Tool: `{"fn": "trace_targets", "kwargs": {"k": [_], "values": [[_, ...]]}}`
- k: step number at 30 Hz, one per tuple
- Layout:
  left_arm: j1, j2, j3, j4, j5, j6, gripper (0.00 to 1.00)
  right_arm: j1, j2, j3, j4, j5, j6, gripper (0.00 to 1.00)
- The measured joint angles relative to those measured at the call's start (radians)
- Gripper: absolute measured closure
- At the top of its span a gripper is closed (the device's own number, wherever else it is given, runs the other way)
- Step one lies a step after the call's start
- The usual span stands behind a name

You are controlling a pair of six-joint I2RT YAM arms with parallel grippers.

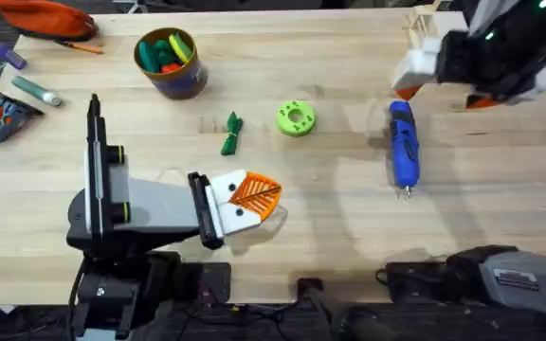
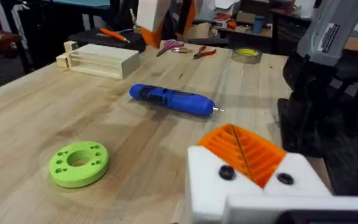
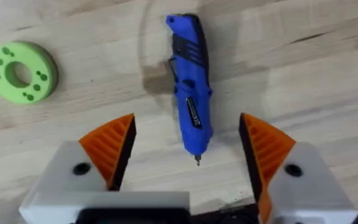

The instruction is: Pick up the gripper from the table and insert it into the empty holder that is missing its gripper. Then pick up a screw, insert it into the mounting hole, and use the screwdriver to tighten it. Finally, clean up the table by picking up the vegetable and placing it into the bucket.

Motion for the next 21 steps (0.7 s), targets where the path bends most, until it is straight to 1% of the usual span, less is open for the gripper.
{"fn": "trace_targets", "kwargs": {"k": [3,7,14,21], "values": [[0.0,0.0,0.0,0.0,0.0,0.0,0.988,-0.001,0.0,-0.069,0.061,-0.005,-0.013,0.049],[0.0,0.0,0.0,0.0,0.0,0.0,0.988,-0.015,0.002,-0.121,0.117,-0.009,-0.065,0.049],[0.0,0.0,0.0,0.0,0.0,0.0,0.988,-0.077,0.025,-0.128,0.139,-0.012,-0.143,0.045],[0.0,0.0,0.0,0.0,0.0,0.0,0.988,-0.085,0.144,-0.128,0.144,-0.064,-0.244,0.045]]}}
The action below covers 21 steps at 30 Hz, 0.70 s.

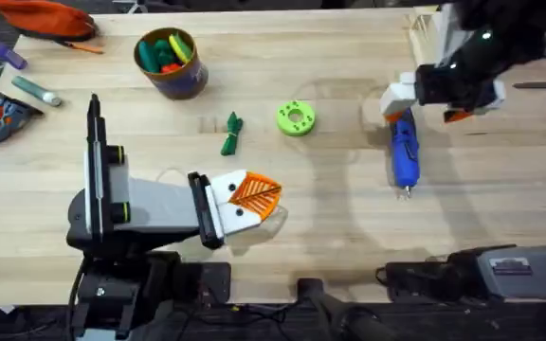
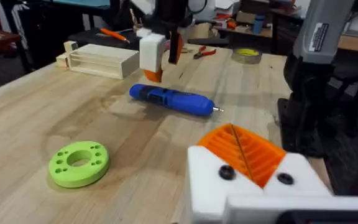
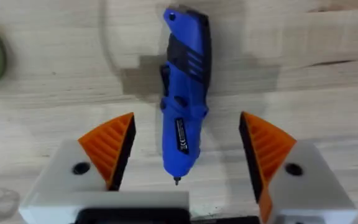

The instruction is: Pick up the gripper from the table and insert it into the empty holder that is missing its gripper. Then pick up a screw, insert it into the mounting hole, and use the screwdriver to tighten it. Finally, clean up the table by picking up the vegetable and placing it into the bucket.

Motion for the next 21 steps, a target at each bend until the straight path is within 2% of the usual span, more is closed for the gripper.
{"fn": "trace_targets", "kwargs": {"k": [8,21], "values": [[0.0,0.0,0.0,0.0,0.0,0.0,0.988,0.0,0.122,0.0,0.053,-0.024,-0.046,0.047],[0.0,0.0,0.0,0.0,0.0,0.0,0.988,-0.051,0.13,-0.082,0.154,-0.073,-0.046,0.047]]}}
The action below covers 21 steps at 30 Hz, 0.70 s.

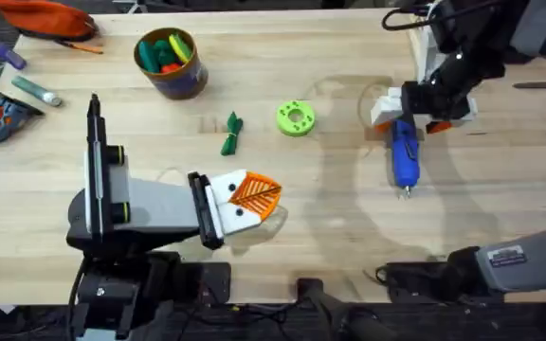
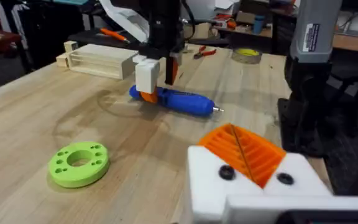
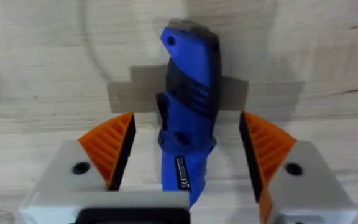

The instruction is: Pick up the gripper from the table and insert it into the empty holder that is missing its gripper. Then pick up a screw, insert it into the mounting hole, and use the screwdriver to tighten it. Finally, clean up the table by picking up the vegetable and placing it into the bucket.

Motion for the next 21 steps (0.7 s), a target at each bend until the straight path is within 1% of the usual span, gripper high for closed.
{"fn": "trace_targets", "kwargs": {"k": [5,13,21], "values": [[0.0,0.0,0.0,0.0,0.0,0.0,0.988,-0.005,0.007,-0.002,0.016,0.0,0.0,0.047],[0.0,0.0,0.0,0.0,0.0,0.0,0.988,-0.005,0.076,-0.004,0.037,-0.001,0.0,0.054],[0.0,0.0,0.0,0.0,0.0,0.0,0.988,-0.005,0.078,-0.033,0.053,-0.004,0.0,0.054]]}}
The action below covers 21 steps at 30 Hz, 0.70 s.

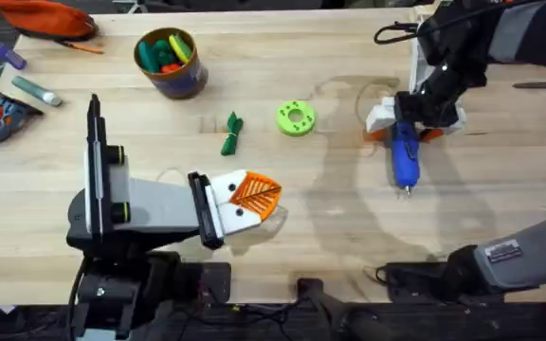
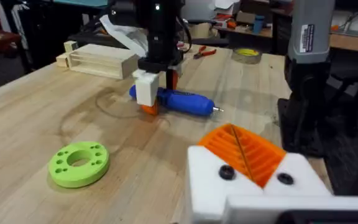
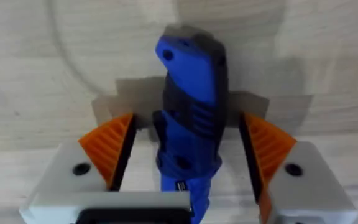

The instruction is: Pick up the gripper from the table and insert it into the empty holder that is missing its gripper. Then pick up a screw, insert it into the mounting hole, and use the screwdriver to tighten it. Finally, clean up the table by picking up the vegetable and placing it into the bucket.

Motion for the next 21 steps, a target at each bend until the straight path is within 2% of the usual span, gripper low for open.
{"fn": "trace_targets", "kwargs": {"k": [10,12,16,21], "values": [[0.0,0.0,0.0,0.0,0.0,0.0,0.988,0.0,-0.016,-0.023,0.031,0.0,0.0,0.063],[0.0,0.0,0.0,0.0,0.0,0.0,0.988,0.0,-0.016,-0.023,0.031,0.0,0.0,0.09],[0.0,0.0,0.0,0.0,0.0,0.0,0.988,0.0,-0.016,-0.023,0.036,0.001,0.0,0.205],[0.0,0.0,0.0,0.0,0.0,0.0,0.988,0.0,-0.016,-0.024,0.04,0.003,0.0,0.397]]}}
